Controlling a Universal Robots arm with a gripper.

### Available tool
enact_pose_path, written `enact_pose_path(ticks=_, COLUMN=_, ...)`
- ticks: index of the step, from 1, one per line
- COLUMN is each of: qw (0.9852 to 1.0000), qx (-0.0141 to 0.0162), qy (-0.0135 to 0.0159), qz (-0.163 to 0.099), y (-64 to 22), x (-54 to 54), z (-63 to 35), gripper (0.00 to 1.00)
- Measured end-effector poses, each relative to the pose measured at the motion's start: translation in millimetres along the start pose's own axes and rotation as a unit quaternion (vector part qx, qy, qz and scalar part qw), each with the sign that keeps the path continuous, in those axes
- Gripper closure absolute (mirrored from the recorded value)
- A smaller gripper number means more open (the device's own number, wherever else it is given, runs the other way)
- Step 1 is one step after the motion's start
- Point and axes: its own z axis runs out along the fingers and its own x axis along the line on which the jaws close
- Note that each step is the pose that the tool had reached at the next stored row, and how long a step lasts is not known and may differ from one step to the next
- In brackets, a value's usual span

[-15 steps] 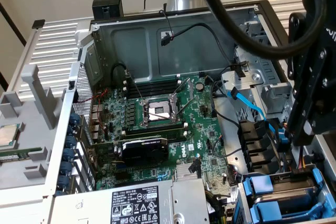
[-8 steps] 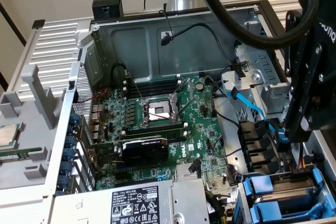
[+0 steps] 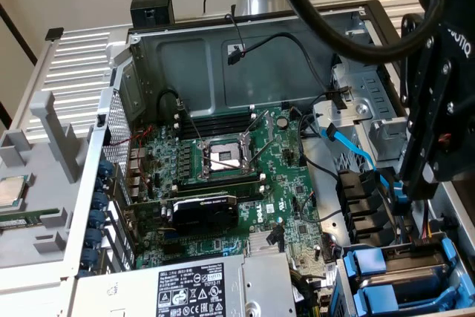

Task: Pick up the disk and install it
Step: 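Insert the first disk wire, then insert the second disk wire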

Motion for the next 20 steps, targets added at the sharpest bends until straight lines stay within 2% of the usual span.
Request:
enact_pose_path(ticks=7, qw=1.0, qx=0.0, qy=0.0001, qz=0.0, y=0.1, x=-0.5, z=0.1, gripper=0.75)
enact_pose_path(ticks=20, qw=1.0, qx=0.0001, qy=0.0039, qz=0.0, y=1.5, x=-7.2, z=3.1, gripper=0.75)
